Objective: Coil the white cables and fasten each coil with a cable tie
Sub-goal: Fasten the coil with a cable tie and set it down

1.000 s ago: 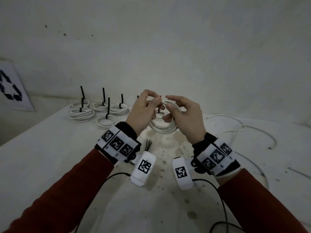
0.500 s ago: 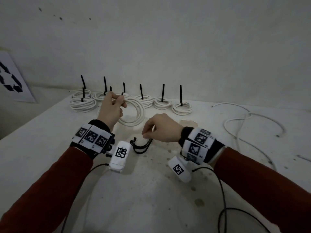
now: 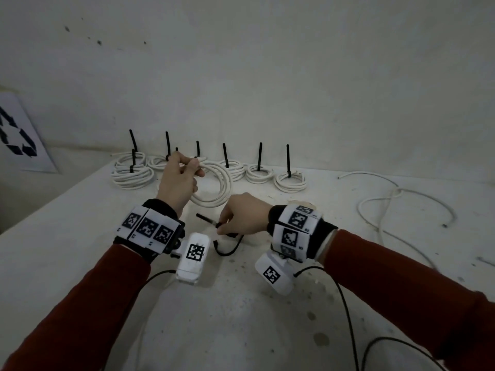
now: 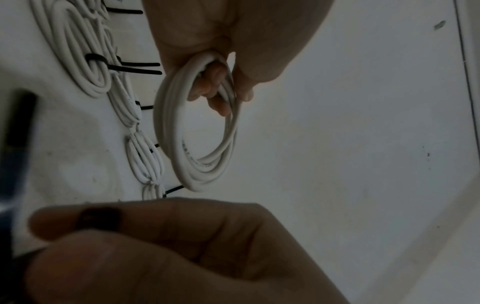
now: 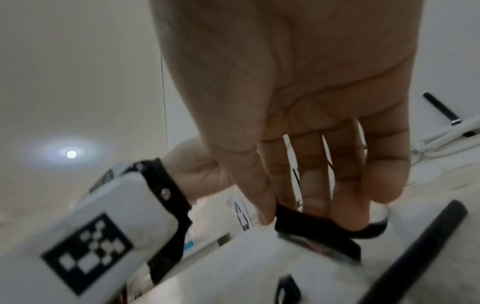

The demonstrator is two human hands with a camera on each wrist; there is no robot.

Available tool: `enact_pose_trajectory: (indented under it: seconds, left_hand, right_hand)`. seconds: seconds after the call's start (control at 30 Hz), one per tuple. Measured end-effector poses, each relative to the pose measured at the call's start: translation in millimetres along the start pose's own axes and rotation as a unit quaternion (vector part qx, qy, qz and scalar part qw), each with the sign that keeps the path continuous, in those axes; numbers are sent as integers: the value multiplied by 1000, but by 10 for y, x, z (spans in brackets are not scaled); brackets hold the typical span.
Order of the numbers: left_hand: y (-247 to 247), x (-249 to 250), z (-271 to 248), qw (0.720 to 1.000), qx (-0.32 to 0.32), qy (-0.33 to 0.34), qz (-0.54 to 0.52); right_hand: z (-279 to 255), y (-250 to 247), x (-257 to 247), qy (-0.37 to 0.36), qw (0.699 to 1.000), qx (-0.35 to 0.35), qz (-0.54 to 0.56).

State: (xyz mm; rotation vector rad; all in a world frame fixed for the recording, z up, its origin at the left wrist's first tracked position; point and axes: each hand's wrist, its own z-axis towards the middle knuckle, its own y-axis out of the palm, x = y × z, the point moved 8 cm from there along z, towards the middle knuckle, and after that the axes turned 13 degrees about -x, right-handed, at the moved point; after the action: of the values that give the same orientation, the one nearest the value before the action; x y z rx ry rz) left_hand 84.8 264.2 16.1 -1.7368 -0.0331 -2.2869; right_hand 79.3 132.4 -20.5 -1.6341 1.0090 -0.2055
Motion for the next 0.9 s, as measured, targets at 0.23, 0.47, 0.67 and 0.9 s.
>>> enact_pose_trajectory:
  seconds: [0.23,0.47,0.67,0.9]
  left_hand:
    - [186,150,65,999,-13,26,-24]
    - [401,359,127,997,-4,71,2]
    - [727,565,122,993,-36,111,15]
    - [840,749,107,988,-31,147,28]
  right_hand:
    - [-495,-299,331,-33,957,55,282]
    - [-1247,-845,456,-152,886,184,398]
    - [-1350,-930,378,-206,865,192,414]
    - [-1214,-813,340,-180,910,139,347]
